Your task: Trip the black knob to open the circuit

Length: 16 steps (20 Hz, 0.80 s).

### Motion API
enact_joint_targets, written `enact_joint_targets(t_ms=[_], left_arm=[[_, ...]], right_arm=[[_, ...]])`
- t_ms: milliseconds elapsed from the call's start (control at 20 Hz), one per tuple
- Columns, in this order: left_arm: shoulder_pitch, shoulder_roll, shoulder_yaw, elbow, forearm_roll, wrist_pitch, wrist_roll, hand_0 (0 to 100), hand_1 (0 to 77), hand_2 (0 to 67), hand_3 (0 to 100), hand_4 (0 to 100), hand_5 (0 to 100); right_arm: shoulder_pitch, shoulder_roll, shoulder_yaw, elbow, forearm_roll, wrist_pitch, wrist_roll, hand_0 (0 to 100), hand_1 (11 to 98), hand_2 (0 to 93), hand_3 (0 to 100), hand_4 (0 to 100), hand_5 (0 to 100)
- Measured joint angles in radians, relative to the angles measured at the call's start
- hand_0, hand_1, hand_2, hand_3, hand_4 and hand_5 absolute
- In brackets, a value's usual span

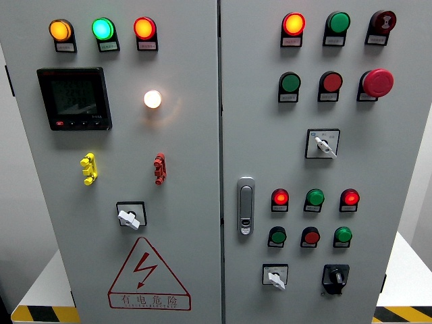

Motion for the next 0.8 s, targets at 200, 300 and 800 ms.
enact_joint_targets(t_ms=[200,300,800], left_arm=[[0.000,0.000,0.000,0.000,0.000,0.000,0.000,0,4.0,12.7,21,7,2],[0.000,0.000,0.000,0.000,0.000,0.000,0.000,0,4.0,12.7,21,7,2],[-0.001,0.000,0.000,0.000,0.000,0.000,0.000,0,3.9,12.7,21,7,2]], right_arm=[[0.000,-0.0007,-0.030,-0.002,0.032,0.000,0.000,51,44.3,1.7,15,9,18],[0.000,0.0000,-0.042,-0.005,0.036,0.000,0.000,51,44.3,1.7,15,9,18],[-0.002,-0.0118,0.237,0.036,-0.171,0.000,0.003,51,44.5,1.8,17,10,18]])
